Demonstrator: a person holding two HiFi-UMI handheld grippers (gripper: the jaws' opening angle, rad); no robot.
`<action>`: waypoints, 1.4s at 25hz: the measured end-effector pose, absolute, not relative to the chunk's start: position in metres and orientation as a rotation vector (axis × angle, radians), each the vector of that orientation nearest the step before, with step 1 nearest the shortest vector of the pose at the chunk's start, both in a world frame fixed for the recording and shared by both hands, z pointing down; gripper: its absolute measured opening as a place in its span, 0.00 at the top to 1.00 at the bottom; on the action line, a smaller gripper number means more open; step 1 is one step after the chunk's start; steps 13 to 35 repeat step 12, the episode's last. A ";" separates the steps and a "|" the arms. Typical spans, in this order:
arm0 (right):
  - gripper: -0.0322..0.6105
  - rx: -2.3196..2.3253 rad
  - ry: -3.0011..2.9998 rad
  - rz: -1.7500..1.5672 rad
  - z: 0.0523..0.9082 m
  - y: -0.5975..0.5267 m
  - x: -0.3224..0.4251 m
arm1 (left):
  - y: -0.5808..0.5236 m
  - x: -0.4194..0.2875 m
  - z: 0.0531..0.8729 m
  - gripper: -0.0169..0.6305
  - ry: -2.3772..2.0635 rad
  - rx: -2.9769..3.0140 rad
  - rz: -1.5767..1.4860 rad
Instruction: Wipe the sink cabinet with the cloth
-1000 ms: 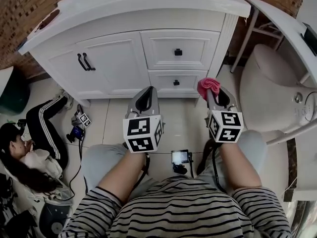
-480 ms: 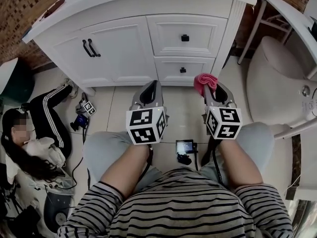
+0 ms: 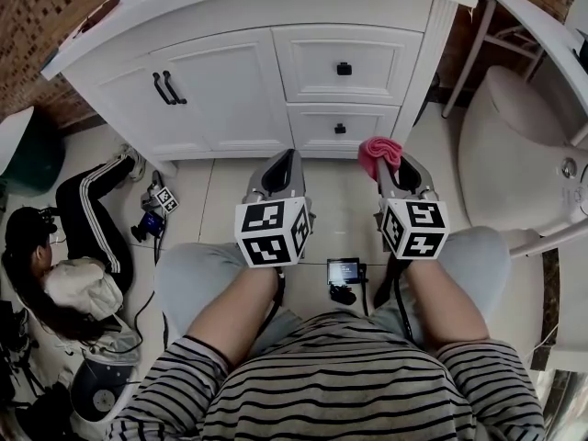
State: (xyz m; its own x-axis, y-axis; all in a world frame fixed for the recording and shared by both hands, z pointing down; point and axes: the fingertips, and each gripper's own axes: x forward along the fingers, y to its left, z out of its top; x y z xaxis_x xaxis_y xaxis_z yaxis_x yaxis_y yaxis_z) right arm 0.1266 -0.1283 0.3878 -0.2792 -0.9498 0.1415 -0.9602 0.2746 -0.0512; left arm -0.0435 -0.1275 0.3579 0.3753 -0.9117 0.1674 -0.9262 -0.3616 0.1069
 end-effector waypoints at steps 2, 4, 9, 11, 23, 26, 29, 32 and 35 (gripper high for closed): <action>0.81 1.837 -2.443 0.189 0.387 -0.128 0.126 | -0.128 -0.044 0.359 0.97 -1.656 2.447 0.120; 0.81 1.838 -2.446 0.182 0.386 -0.127 0.127 | -0.127 -0.043 0.361 0.97 -1.656 2.446 0.123; 0.81 1.845 -2.447 0.152 0.379 -0.128 0.127 | -0.130 -0.043 0.359 0.97 -1.658 2.450 0.128; 0.81 1.851 -2.448 0.122 0.372 -0.136 0.128 | -0.138 -0.043 0.355 0.97 -1.665 2.459 0.114; 0.81 1.853 -2.449 0.105 0.368 -0.141 0.129 | -0.142 -0.042 0.352 0.97 -1.669 2.464 0.105; 0.81 1.853 -2.449 0.105 0.368 -0.141 0.129 | -0.142 -0.042 0.352 0.97 -1.669 2.464 0.105; 0.81 1.853 -2.449 0.105 0.368 -0.141 0.129 | -0.142 -0.042 0.352 0.97 -1.669 2.464 0.105; 0.81 1.853 -2.449 0.105 0.368 -0.141 0.129 | -0.142 -0.042 0.352 0.97 -1.669 2.464 0.105; 0.81 1.853 -2.449 0.105 0.368 -0.141 0.129 | -0.142 -0.042 0.352 0.97 -1.669 2.464 0.105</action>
